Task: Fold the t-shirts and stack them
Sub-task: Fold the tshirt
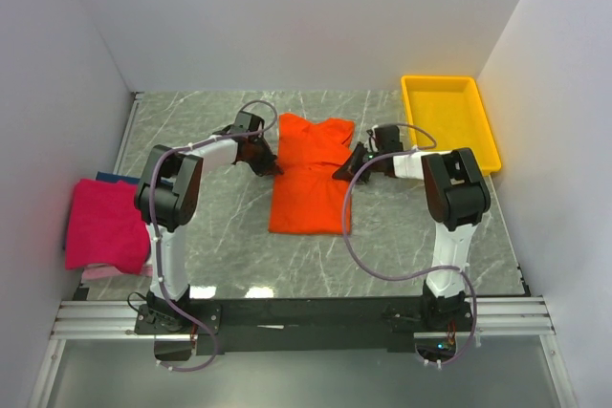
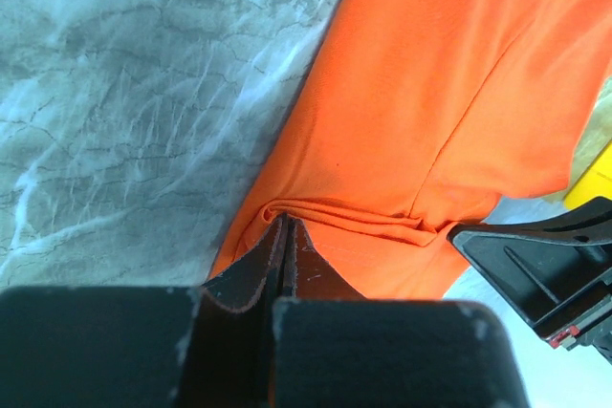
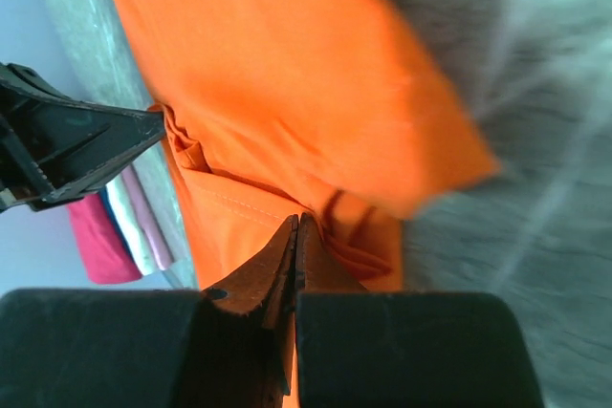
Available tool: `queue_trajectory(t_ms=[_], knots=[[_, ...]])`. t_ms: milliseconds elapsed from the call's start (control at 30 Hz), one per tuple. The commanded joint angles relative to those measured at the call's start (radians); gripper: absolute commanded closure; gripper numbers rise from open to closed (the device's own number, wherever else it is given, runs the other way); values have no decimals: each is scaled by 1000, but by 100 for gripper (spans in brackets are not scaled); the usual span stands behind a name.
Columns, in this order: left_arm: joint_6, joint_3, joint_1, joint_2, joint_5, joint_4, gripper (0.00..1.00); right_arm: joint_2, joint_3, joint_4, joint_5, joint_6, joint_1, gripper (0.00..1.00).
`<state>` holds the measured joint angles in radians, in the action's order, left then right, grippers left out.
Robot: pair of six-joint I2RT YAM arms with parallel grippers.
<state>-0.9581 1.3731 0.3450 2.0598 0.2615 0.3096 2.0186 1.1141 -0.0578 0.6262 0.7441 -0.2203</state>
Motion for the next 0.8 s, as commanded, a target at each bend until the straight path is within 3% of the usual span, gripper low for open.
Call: queue_trajectory(t_ms=[0, 333, 367, 400, 500, 633, 767], knots=[[2, -26, -14, -9, -37, 5, 99, -3, -31, -22, 47, 9, 44, 100], [42, 13, -23, -104, 47, -52, 96, -83, -16, 45, 23, -9, 108, 100], [50, 32, -23, -113, 51, -41, 94, -99, -4, 50, 17, -14, 108, 100], [61, 50, -23, -124, 58, -30, 83, -136, -3, 70, 9, -17, 107, 100], [84, 70, -23, -203, 38, 17, 70, -230, -40, 92, -5, 3, 98, 100], [75, -47, 3, -317, 88, 14, 78, -362, -160, 59, -14, 26, -11, 100], [50, -282, 71, -423, 125, -49, 90, -445, -336, -69, -2, 107, -132, 100]])
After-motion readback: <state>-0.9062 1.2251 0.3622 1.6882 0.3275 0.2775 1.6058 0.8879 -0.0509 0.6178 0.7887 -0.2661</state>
